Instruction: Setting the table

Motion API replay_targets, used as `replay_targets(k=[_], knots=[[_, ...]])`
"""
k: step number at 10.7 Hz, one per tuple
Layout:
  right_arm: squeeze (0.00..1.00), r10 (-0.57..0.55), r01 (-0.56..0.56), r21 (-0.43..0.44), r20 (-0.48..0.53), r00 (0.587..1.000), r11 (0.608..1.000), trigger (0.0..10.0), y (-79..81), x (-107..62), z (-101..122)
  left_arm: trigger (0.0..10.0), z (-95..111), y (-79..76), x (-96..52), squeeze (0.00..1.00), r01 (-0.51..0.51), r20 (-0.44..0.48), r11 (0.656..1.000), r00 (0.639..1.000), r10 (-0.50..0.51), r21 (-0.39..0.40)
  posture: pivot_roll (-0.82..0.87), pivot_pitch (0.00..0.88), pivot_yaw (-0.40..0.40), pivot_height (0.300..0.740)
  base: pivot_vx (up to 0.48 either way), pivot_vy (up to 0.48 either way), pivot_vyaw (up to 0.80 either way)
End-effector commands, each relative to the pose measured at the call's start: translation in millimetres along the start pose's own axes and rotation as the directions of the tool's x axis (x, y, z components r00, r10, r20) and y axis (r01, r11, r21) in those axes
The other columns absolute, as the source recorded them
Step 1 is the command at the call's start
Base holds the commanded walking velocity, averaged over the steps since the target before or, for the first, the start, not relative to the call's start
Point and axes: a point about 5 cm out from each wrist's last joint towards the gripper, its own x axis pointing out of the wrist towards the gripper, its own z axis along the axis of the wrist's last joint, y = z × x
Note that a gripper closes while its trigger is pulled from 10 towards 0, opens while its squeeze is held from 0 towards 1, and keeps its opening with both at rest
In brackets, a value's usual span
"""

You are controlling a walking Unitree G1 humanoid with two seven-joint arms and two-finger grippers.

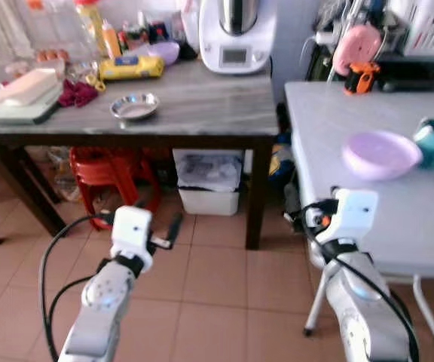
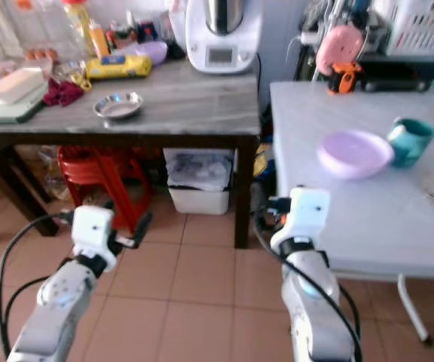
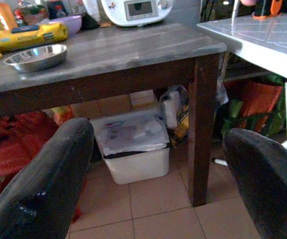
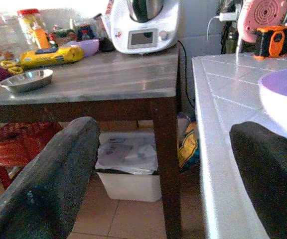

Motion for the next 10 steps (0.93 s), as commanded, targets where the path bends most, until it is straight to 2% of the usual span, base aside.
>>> replay_targets(k=[1,5,8,10], knots=[[0.00,-0.016,0.016,-0.006,0.011,1.000,1.000,10.0,-3.8,-0.3,2.8,10.0,2.2,-2.3,1.1,0.00,0.009,0.009,1.000,1.000,-0.009,0.005,-0.04,0.000,0.095,0.740,0.000,-0.480,0.00],[0.00,-0.036,0.036,-0.017,0.012,0.999,0.999,10.0,-7.0,-0.2,3.2,10.0,2.3,-3.6,2.2,0.00,0.020,0.011,1.000,1.000,-0.020,0.005,-0.05,0.000,0.096,0.740,0.000,-0.480,0.00],[0.00,-0.041,0.041,-0.019,0.008,0.999,0.999,10.0,-7.9,-2.0,2.3,10.0,2.2,-5.1,2.8,0.00,0.022,0.019,1.000,1.000,-0.022,-0.018,-0.05,0.000,0.097,0.740,0.000,0.000,0.00],[0.00,-0.045,0.045,-0.021,0.009,0.999,0.999,10.0,-8.7,-1.4,3.1,10.0,5.9,-7.2,3.6,0.00,0.062,0.043,0.997,0.997,-0.060,-0.039,-0.06,0.000,0.095,0.740,0.000,0.000,0.00]])
